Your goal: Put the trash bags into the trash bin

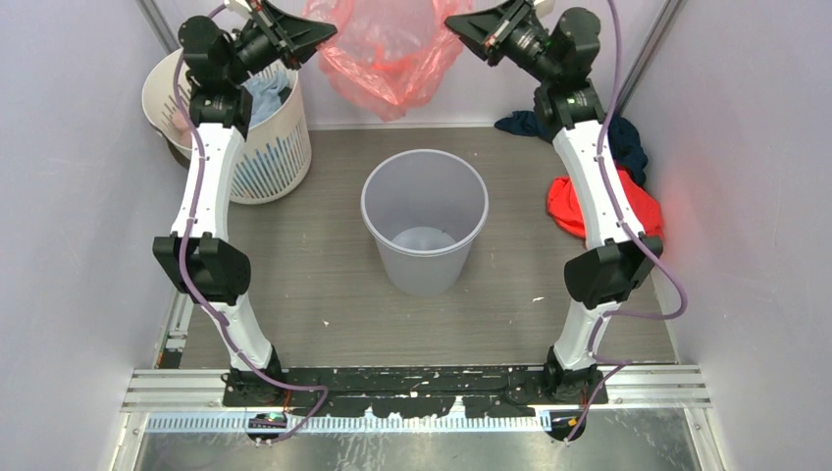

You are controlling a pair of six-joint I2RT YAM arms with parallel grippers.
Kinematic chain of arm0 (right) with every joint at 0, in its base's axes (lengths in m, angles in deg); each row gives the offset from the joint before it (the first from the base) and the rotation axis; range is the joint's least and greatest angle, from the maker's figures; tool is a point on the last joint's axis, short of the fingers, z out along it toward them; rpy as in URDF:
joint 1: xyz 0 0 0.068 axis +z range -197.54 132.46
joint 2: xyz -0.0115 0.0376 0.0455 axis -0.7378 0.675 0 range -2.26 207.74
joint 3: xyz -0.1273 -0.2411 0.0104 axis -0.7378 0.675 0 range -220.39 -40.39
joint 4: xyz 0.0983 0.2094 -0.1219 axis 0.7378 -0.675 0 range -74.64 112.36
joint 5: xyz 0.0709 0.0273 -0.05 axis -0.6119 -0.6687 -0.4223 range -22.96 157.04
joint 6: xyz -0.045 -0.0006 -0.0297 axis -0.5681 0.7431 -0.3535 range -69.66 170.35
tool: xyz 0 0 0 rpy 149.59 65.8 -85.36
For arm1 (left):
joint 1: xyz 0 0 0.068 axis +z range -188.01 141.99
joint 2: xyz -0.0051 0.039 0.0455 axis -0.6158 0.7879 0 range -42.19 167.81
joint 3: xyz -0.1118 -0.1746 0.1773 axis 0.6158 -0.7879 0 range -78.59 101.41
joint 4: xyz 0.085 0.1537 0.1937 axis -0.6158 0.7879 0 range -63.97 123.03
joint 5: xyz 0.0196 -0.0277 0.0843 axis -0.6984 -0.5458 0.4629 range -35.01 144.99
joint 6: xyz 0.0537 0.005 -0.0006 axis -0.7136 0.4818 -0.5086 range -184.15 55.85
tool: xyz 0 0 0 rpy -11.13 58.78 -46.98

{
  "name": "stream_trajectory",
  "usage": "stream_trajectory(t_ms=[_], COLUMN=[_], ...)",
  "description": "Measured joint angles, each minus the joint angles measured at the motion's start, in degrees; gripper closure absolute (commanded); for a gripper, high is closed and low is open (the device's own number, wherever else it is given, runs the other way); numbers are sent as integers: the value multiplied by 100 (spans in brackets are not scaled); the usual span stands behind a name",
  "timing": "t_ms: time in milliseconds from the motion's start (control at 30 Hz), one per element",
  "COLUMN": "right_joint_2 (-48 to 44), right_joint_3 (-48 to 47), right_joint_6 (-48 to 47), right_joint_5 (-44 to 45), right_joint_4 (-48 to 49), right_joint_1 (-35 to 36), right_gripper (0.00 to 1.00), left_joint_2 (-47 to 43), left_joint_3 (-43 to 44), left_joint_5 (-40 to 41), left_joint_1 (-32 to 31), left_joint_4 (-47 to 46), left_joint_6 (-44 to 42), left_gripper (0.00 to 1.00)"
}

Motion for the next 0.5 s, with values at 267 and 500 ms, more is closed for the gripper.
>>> stream_trajectory(t_ms=[267,500], right_joint_2=[992,1598], right_joint_3=[885,975], right_joint_6=[28,221], right_joint_5=[-13,-61], right_joint_4=[404,142], right_joint_1=[0,0], right_gripper=[99,99], left_joint_2=[267,730], left_joint_3=[-846,-957], left_joint_5=[4,4], left_joint_1=[-7,-83], left_joint_4=[-240,-203], left_joint_6=[-278,-398], left_gripper=[100,100])
